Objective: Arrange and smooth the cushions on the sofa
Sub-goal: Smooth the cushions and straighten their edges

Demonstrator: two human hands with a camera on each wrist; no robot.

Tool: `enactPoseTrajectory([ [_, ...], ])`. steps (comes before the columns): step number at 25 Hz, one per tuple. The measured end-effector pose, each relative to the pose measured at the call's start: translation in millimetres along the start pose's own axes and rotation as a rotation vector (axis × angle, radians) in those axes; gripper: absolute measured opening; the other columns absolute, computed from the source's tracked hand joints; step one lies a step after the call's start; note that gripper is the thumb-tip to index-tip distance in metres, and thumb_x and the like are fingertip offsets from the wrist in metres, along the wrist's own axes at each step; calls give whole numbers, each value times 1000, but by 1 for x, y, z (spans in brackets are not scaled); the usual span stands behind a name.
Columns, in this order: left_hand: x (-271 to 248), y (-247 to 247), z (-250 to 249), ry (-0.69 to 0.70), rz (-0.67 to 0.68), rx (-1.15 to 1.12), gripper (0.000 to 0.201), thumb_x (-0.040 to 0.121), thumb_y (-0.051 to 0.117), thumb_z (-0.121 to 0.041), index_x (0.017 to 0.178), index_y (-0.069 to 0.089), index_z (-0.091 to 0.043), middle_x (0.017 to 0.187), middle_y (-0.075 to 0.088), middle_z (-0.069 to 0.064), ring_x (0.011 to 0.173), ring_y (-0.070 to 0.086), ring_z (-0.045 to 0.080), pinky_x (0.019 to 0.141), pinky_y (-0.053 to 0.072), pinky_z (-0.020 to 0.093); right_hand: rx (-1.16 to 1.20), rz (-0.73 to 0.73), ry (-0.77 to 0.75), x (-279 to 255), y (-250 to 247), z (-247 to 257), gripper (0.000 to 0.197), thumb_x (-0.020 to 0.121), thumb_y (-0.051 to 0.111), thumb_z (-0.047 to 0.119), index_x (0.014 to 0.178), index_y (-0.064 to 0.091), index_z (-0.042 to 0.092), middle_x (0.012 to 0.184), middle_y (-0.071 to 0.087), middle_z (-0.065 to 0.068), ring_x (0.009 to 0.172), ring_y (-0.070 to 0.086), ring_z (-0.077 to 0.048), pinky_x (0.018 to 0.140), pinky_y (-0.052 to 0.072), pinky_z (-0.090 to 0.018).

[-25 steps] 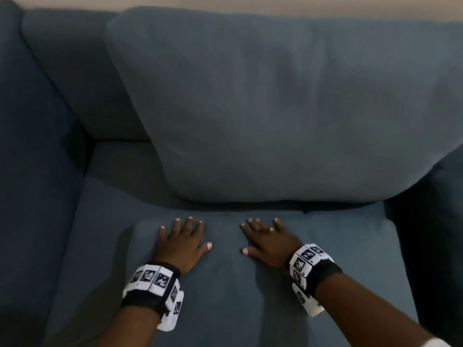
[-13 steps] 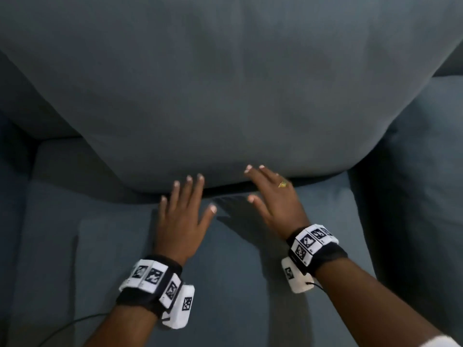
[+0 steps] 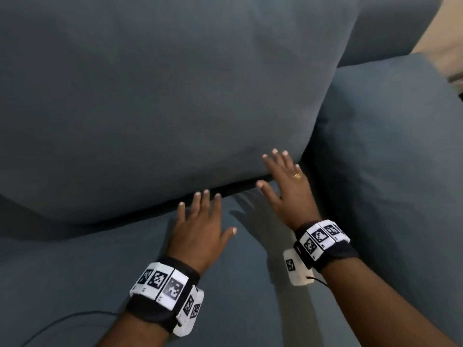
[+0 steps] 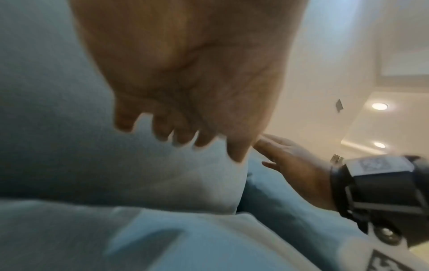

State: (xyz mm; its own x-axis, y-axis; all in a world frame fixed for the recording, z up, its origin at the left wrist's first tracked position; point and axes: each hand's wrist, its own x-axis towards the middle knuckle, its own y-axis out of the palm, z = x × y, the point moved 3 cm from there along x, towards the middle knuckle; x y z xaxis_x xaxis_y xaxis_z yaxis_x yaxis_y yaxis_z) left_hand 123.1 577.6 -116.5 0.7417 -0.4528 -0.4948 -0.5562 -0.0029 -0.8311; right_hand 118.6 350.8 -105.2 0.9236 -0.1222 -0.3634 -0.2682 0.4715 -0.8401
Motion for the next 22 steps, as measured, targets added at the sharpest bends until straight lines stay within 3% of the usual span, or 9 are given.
enactPoseTrajectory([
  [2,9,2,-29,61,-33,-50,81,97,22,-65,162,3,-21,170,-4,0,157,-2,23,124,7,50,-124,55,-31,2,4,-23,79,96,12,72,161,22,27,170,13,0,157,4,-21,124,11,-52],
  [4,17,30,-46,84,175,67,85,97,22,-69,161,-6,-21,169,-15,0,155,-12,27,124,1,56,-239,258,-20,-6,16,-44,80,96,14,75,162,15,29,171,5,0,157,-1,-19,123,10,-57],
  [5,24,34,-48,48,241,63,85,98,26,-68,161,-5,-19,169,-14,3,155,-12,29,124,0,57,-130,193,2,-6,7,-46,71,101,29,65,161,18,29,171,6,0,157,-1,-18,124,12,-53],
  [8,43,10,-71,113,-98,-85,76,101,32,-58,162,7,-21,170,2,3,157,-1,23,123,6,47,100,-250,17,-11,-17,-67,61,103,40,51,159,30,27,168,11,6,157,0,-19,124,15,-33],
  [10,37,22,-91,138,10,-27,75,101,28,-58,162,0,-23,170,-5,1,155,-13,23,124,0,50,-61,44,-64,-22,10,-75,75,100,27,66,162,15,25,169,-2,2,156,-9,-23,124,19,-52],
  [12,38,37,-103,134,178,100,80,101,29,-61,161,-4,-21,170,-9,6,154,-17,30,123,0,60,-58,234,-14,-32,19,-80,78,101,38,60,162,4,26,169,-12,1,156,-10,-22,123,19,-54],
  [15,43,0,-118,156,-137,-105,71,102,31,-49,162,10,-17,170,3,6,157,3,26,125,6,51,242,-275,9,-40,-16,-86,72,103,49,45,162,15,24,168,-5,8,157,-6,-19,126,10,-33],
  [19,15,37,-117,99,50,92,71,102,15,-53,161,-4,-17,168,-16,3,156,-6,26,125,4,55,-88,113,-99,-71,28,-79,82,92,3,72,162,6,29,164,-16,7,157,-4,-23,122,23,-55],
  [22,-5,13,-105,123,-186,-32,64,105,29,-41,162,12,-18,170,5,1,157,4,23,125,10,51,63,-194,-41,-83,13,-76,66,104,33,45,163,12,25,168,-8,2,157,-4,-23,126,12,-42],
])
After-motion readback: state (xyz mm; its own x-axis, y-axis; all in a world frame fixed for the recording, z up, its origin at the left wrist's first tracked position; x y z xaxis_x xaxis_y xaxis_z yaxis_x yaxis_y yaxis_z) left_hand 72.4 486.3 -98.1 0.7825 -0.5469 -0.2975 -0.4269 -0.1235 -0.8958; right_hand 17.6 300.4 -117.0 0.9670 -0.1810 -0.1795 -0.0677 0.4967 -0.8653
